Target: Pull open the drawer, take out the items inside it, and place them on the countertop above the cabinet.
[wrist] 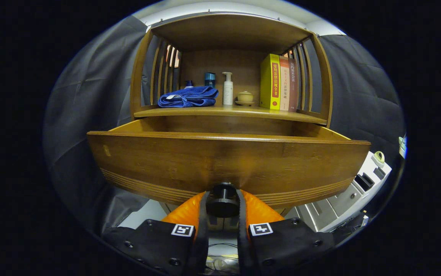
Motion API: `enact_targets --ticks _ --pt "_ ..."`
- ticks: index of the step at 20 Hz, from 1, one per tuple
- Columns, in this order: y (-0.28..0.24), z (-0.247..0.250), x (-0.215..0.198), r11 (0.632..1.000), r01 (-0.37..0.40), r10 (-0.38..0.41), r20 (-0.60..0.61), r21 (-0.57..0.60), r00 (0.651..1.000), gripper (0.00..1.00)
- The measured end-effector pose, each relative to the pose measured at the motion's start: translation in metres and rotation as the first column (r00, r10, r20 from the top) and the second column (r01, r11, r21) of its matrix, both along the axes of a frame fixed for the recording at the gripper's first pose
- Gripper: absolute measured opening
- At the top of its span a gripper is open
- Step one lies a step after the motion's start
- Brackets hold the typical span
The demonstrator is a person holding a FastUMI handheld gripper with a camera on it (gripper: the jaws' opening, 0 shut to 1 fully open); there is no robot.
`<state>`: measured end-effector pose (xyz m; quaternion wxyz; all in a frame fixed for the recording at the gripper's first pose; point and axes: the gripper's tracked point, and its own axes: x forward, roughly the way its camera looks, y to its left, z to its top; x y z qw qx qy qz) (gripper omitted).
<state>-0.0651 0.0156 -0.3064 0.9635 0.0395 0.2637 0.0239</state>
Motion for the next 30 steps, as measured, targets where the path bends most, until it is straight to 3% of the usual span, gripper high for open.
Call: enact_targets --ticks 5,10,17,20,24,28,30 --pt "0.001 0.001 0.000 1.000 -0.001 0.001 0.024 -0.002 1.000 0.40" --pt "0.002 -0.001 0.000 1.000 0.005 -0.005 0.017 0.003 1.000 0.53" --pt "0.019 -0.001 -0.008 0.999 -0.030 0.030 0.012 0.028 0.999 0.99" --pt "0.016 0.045 -0.009 0.999 -0.031 0.024 0.161 0.039 0.987 1.00" --pt "-0.011 0.168 0.013 0.999 0.024 -0.040 0.445 0.041 0.894 0.99" --pt "-0.044 0.242 0.046 0.991 0.102 -0.128 0.476 0.081 0.870 0.99" --pt "-0.059 0.246 0.089 0.985 0.155 -0.174 0.420 0.081 0.891 0.99"
